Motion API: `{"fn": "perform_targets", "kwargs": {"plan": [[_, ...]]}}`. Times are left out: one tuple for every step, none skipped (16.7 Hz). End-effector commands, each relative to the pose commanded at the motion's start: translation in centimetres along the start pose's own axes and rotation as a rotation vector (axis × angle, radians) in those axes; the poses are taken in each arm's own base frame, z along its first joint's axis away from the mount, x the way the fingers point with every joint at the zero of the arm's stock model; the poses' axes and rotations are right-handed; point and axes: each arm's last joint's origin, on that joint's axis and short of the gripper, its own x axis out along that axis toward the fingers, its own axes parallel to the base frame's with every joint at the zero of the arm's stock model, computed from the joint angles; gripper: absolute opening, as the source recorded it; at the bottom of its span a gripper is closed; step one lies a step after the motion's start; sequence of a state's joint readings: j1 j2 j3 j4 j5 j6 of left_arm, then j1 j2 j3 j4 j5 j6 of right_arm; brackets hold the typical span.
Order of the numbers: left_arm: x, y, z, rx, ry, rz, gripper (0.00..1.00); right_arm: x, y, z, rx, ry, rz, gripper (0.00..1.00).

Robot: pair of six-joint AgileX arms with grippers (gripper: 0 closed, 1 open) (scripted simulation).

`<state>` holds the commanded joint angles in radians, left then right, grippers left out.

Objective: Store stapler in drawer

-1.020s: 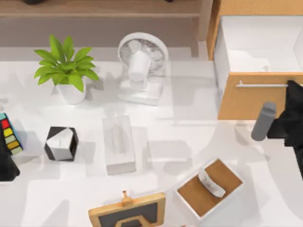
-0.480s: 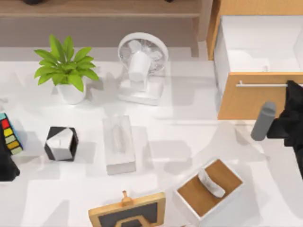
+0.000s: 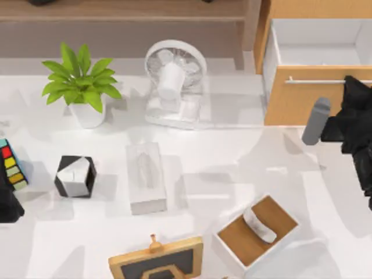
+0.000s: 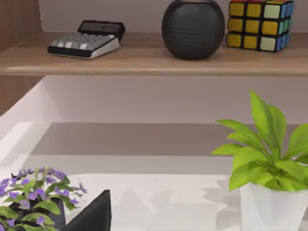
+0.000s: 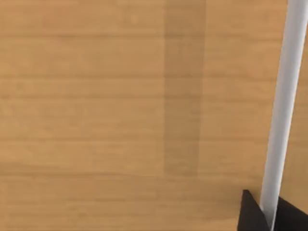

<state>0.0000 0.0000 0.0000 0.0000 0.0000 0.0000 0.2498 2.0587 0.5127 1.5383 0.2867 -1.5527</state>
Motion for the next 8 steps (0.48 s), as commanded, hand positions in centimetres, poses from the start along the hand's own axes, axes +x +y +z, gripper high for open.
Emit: {"fn": "perform_targets", "kwargs": {"plan": [[0.0,0.0,0.0,0.0,0.0,0.0,1.0,0.56,-0.01,0.0,-0.001,-0.002,0.001,0.0],[0.0,0.0,0.0,0.0,0.0,0.0,1.0,0.93,-0.01,0.0,-0.001,-0.004,0.002,0.0],[0.0,0.0,0.0,0.0,0.0,0.0,1.0,1.09,-0.01,0.01,-0.001,-0.005,0.002,0.0],[0.0,0.0,0.0,0.0,0.0,0.0,1.0,1.09,-0.01,0.01,-0.001,-0.005,0.002,0.0],[0.0,0.0,0.0,0.0,0.0,0.0,1.0,1.09,-0.01,0.01,-0.001,-0.005,0.002,0.0],[0.0,0.0,0.0,0.0,0.0,0.0,1.0,0.96,-0.01,0.02,0.001,-0.004,0.004,0.0],[0.0,0.0,0.0,0.0,0.0,0.0,1.0,1.03,-0.03,0.02,0.001,-0.003,0.003,0.0],[0.0,0.0,0.0,0.0,0.0,0.0,1.0,1.34,-0.1,0.0,0.002,-0.001,-0.001,0.0]]}}
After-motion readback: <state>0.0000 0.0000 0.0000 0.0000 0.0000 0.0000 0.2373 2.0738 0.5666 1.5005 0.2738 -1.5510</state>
